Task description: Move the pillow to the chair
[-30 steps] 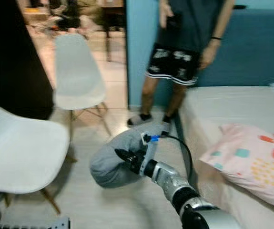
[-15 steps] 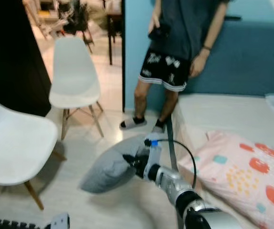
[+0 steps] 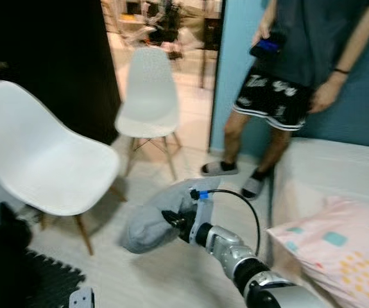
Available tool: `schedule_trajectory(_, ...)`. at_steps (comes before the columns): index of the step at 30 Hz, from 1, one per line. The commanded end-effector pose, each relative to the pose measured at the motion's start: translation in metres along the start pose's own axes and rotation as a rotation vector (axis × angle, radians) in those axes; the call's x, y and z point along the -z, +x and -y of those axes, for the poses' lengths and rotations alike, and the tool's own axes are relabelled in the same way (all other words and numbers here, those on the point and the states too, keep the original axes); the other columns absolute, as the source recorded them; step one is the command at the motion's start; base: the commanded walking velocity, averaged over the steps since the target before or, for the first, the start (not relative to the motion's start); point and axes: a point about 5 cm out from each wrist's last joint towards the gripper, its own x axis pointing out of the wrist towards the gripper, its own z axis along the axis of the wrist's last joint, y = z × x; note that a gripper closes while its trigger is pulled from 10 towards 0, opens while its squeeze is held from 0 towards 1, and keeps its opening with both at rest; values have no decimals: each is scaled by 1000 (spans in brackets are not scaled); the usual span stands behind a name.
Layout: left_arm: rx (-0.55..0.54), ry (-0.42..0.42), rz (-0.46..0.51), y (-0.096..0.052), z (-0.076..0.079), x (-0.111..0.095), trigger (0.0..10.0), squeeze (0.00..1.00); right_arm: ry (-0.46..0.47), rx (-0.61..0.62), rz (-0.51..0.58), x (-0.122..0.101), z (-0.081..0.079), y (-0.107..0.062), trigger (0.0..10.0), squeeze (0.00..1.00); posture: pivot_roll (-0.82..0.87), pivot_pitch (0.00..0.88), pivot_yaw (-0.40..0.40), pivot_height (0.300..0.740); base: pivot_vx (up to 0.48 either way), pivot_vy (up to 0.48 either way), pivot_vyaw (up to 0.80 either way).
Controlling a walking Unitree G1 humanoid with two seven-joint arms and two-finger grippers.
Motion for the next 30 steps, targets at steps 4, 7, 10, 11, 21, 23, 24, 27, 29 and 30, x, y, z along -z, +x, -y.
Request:
schedule_trajectory(4,-11,-17,-26,-1,-2,7,10000,0,-42,2,59,-13,-4,5,10000,0,-40,63,-39,740,0,0,775)
schedule_trajectory(7,-9,-17,-24,-1,-1,6,10000,0,-41,8,61,-13,-3,5,10000,0,-42,64,-38,740,0,0,662)
schedule_trajectory(10,-1,-16,-17,0,1,4,10000,0,-45,17,63,-13,-3,4,10000,0,-44,64,-39,740,0,0,142)
schedule_trajectory(11,5,-10,-13,0,2,3,10000,0,-41,20,66,-13,-2,4,10000,0,-45,65,-40,740,0,0,0)
schedule_trajectory(21,20,-6,1,0,5,1,10000,0,-36,56,46,-9,2,2,10000,0,-43,62,-44,740,293,0,0)
schedule_trajectory(23,23,-7,6,1,6,0,10000,0,-34,95,7,1,7,-3,10000,0,-42,61,-46,740,390,0,0)
schedule_trajectory(24,23,-7,6,1,6,0,10000,0,-34,95,7,1,7,-3,10000,0,-42,61,-46,740,390,0,0)
schedule_trajectory(27,24,-7,8,1,6,0,10000,0,-35,121,-15,7,11,-7,10000,0,-41,61,-47,740,394,0,0)
schedule_trajectory(29,28,-7,10,1,7,0,10000,0,-32,156,-63,21,17,-15,10000,0,-42,61,-48,740,394,0,0)
schedule_trajectory(30,30,-6,9,1,8,0,10000,0,-25,166,-78,26,19,-18,10000,0,-42,61,-48,740,394,0,0)
